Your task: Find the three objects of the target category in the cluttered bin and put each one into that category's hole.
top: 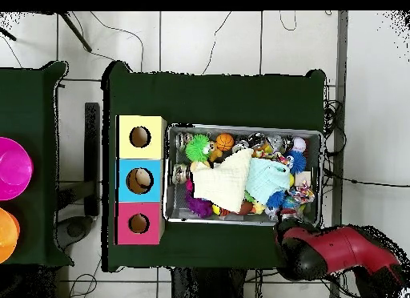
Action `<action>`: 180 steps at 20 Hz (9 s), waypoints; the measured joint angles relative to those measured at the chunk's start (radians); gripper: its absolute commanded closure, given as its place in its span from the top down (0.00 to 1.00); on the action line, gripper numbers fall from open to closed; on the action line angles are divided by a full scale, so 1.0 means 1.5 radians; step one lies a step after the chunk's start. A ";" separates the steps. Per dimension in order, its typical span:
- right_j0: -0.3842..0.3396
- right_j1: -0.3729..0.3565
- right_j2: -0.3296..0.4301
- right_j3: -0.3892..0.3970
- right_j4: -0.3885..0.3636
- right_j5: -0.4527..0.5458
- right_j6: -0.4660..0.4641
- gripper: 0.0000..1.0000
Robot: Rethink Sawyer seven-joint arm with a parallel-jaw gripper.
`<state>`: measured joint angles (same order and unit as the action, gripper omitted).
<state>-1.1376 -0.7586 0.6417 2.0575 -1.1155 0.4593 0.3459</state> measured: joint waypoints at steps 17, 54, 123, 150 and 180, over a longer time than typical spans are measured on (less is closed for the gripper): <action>0.000 0.040 0.001 -0.014 -0.006 0.020 -0.004 1.00; -0.078 0.038 0.012 -0.027 -0.006 0.020 -0.004 1.00; -0.087 0.011 0.006 -0.031 -0.007 0.020 -0.004 1.00; -0.129 0.002 0.008 -0.046 -0.007 0.020 -0.004 1.00; -0.120 0.017 0.010 -0.094 -0.065 -0.030 -0.004 0.00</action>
<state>-1.3175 -0.7330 0.6561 1.9169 -1.2126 0.4139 0.3403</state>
